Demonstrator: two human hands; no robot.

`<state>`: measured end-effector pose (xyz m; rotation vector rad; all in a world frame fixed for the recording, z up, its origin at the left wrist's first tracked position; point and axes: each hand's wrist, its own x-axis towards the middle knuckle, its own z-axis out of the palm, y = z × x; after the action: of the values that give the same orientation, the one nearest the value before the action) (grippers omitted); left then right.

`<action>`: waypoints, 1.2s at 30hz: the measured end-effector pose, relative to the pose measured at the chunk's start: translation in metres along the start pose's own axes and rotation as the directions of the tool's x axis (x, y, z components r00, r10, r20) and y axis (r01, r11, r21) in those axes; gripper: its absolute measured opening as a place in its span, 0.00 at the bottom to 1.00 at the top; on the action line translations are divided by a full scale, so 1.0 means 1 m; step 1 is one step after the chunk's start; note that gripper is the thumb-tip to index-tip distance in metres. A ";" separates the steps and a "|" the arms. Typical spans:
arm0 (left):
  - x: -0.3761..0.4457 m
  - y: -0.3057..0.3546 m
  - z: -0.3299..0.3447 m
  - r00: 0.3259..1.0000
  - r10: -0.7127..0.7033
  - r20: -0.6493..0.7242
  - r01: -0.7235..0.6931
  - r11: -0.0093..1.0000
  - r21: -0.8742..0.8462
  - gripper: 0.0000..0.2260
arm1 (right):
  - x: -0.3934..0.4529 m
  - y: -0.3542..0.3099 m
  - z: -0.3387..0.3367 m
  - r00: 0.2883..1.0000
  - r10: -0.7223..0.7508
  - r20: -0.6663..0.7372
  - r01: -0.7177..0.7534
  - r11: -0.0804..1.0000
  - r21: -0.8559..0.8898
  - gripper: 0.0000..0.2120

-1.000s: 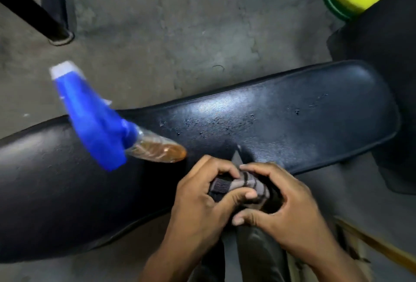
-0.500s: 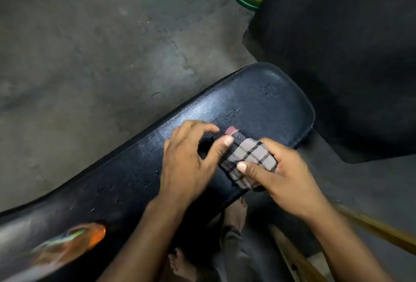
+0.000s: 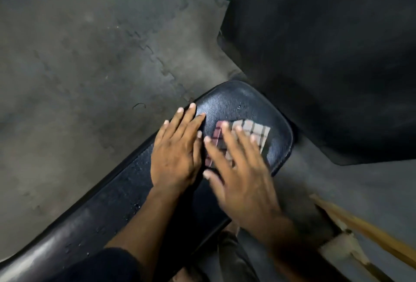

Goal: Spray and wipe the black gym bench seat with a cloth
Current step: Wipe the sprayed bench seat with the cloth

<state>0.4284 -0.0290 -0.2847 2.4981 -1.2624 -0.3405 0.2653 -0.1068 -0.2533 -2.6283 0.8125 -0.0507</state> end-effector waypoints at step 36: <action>0.004 0.007 -0.006 1.000 -0.026 -0.002 0.026 0.998 -0.064 0.24 | -0.015 0.022 0.008 0.985 -0.089 0.146 0.125 0.957 -0.261 0.36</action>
<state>0.4278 -0.0354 -0.2766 2.4620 -1.1996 -0.3769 0.2421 -0.1122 -0.2680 -2.8924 0.6711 0.2196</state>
